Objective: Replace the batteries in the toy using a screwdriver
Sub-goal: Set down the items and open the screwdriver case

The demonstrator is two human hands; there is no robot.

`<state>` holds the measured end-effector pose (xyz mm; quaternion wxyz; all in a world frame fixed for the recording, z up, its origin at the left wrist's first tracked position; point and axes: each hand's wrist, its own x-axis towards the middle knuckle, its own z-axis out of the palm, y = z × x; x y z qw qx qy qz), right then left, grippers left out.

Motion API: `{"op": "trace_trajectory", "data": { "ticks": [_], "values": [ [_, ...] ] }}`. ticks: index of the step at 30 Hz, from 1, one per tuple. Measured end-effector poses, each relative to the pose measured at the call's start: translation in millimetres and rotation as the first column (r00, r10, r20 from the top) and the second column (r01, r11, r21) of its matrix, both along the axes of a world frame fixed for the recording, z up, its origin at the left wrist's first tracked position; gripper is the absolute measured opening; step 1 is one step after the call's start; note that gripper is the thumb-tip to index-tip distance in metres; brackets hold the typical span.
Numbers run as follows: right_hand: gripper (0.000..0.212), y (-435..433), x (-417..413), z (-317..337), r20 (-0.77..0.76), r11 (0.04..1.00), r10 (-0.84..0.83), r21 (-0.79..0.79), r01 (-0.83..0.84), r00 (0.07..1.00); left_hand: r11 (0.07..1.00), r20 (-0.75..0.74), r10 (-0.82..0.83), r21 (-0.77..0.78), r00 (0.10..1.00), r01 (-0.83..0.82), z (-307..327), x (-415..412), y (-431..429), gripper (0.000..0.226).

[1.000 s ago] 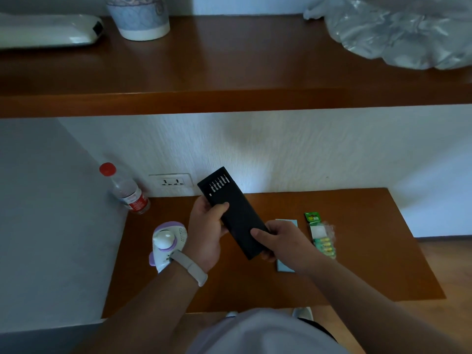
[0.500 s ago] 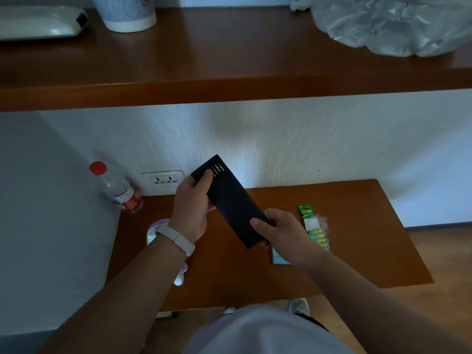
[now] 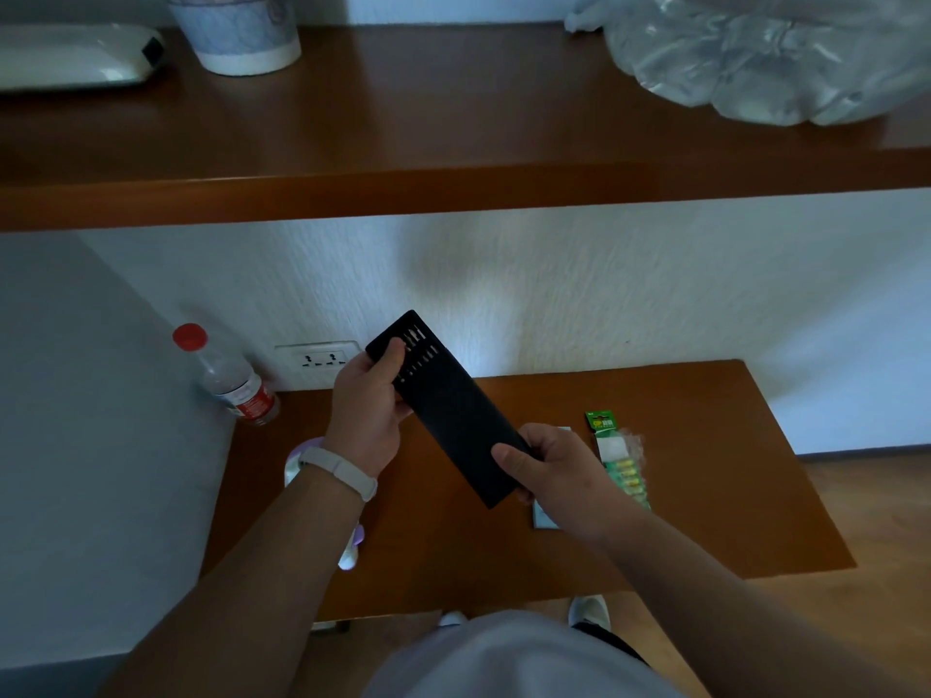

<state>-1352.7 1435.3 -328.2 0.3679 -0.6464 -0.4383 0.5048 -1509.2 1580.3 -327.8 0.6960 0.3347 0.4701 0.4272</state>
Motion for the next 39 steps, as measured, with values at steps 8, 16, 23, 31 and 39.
{"op": "trace_trajectory", "data": {
  "ticks": [8, 16, 23, 31, 39],
  "values": [
    [0.022, -24.8, 30.8, -12.1, 0.007, 0.999, 0.013, -0.044, -0.013, 1.0, 0.995, -0.052, 0.102, 0.028, 0.993, -0.1, 12.9, -2.8, 32.1, 0.016],
    [0.024, -53.3, 73.5, -29.7, 0.029, 0.991, -0.039, -0.127, 0.042, 0.999, 0.996, -0.174, 0.085, 0.001, 0.981, -0.087, -5.7, 19.7, 18.0, 0.013],
    [0.028, -71.2, 123.0, -48.8, 0.248, 0.987, -0.08, -0.119, 0.112, 0.965, 0.994, -0.219, -0.045, -0.11, 0.975, 0.021, -32.8, 71.6, -23.4, 0.017],
    [0.016, -101.8, 195.0, -75.4, 0.484, 0.978, 0.015, -0.188, 0.087, 0.875, 0.96, -0.26, -0.19, -0.251, 0.947, 0.123, -57.6, 134.5, -68.8, 0.015],
    [0.012, -105.8, 266.1, -109.3, 0.763, 0.945, 0.322, -0.3, -0.133, 0.56, 0.947, -0.355, -0.22, -0.302, 0.908, 0.112, -74.9, 174.8, -98.7, 0.018]
  ]
}}
